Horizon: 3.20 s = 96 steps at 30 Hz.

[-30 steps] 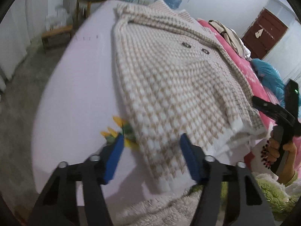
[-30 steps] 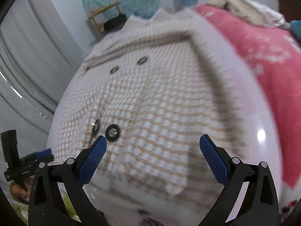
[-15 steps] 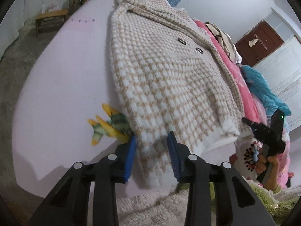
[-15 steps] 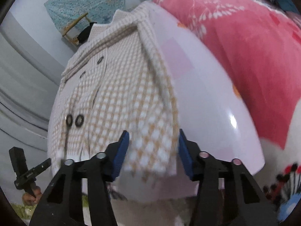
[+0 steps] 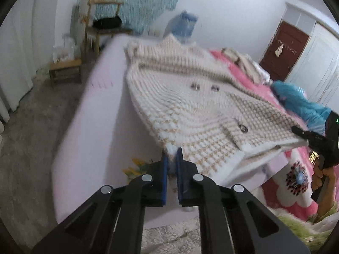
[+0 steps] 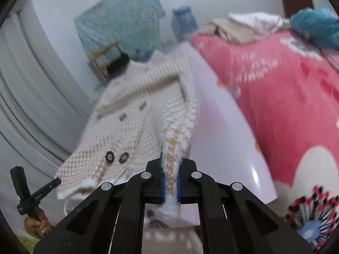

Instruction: Fold large clothes

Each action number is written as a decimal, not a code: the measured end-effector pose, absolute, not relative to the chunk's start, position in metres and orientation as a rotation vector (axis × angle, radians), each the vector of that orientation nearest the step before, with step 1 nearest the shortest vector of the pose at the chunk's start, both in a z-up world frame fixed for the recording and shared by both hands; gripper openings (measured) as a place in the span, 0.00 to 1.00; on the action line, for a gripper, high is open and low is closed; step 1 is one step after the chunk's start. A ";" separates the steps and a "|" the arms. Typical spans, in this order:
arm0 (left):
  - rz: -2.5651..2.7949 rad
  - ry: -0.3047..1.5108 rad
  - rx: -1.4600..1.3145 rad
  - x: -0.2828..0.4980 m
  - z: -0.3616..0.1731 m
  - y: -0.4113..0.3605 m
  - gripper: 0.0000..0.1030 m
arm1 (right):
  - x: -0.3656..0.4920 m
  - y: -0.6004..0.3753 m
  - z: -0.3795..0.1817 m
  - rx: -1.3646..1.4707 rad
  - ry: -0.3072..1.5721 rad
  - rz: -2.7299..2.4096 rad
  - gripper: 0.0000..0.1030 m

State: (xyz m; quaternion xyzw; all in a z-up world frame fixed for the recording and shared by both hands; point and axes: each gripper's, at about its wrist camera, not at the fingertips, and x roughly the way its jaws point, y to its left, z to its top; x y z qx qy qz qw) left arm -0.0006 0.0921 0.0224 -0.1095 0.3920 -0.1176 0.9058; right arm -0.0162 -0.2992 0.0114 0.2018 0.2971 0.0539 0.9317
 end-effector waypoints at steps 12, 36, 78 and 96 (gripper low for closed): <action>-0.238 0.826 -0.262 -0.065 0.043 0.111 0.07 | -0.091 -0.293 -0.002 0.540 0.683 0.158 0.05; -0.259 0.961 -0.486 0.165 0.004 0.143 0.18 | 0.148 -0.317 -0.020 0.747 0.735 0.185 0.28; -0.217 0.950 -1.002 0.099 -0.077 0.145 0.27 | 0.076 -0.332 -0.073 0.835 0.715 0.004 0.29; -0.156 0.977 -0.434 0.046 -0.005 0.134 0.16 | 0.013 -0.309 -0.036 0.651 0.747 0.061 0.22</action>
